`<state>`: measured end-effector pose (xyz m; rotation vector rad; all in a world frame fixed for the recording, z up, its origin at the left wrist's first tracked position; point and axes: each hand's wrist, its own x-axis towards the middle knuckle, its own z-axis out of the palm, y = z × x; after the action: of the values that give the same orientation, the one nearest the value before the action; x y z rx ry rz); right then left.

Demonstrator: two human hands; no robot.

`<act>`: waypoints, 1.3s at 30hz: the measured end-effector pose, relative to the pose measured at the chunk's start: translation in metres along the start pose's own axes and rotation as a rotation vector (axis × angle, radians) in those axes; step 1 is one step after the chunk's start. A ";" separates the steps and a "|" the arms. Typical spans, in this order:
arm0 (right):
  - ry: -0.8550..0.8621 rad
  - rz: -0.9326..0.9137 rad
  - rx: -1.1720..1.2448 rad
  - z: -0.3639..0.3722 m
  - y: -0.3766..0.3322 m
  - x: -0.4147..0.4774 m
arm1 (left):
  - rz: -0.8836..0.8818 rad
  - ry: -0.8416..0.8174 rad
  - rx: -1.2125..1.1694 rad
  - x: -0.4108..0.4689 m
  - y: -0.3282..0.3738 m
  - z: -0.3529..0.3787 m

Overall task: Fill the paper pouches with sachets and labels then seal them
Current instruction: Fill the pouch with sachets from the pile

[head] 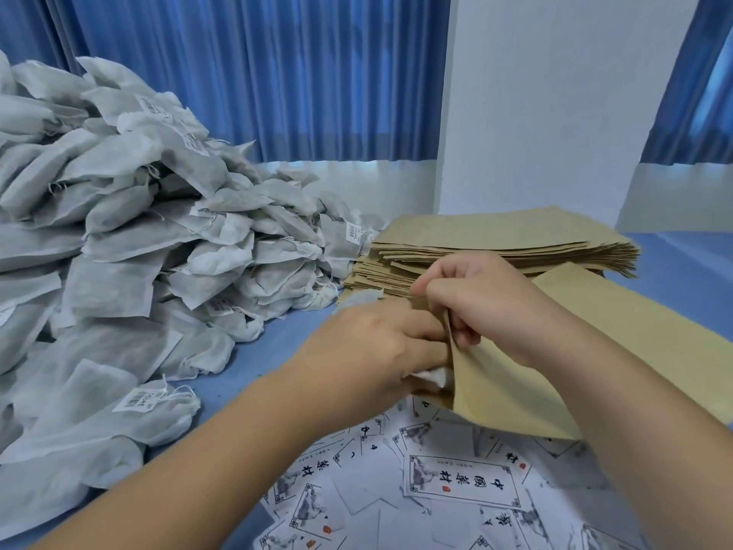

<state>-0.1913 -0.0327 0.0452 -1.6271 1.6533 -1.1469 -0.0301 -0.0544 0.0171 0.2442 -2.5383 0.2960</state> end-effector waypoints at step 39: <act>0.175 -0.027 -0.248 -0.006 0.000 0.001 | -0.488 -0.389 0.924 -0.006 -0.140 -0.009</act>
<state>-0.1963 -0.0325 0.0485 -1.7454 1.9562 -1.1634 0.0125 -0.1857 0.0433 1.3445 -2.3967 1.2995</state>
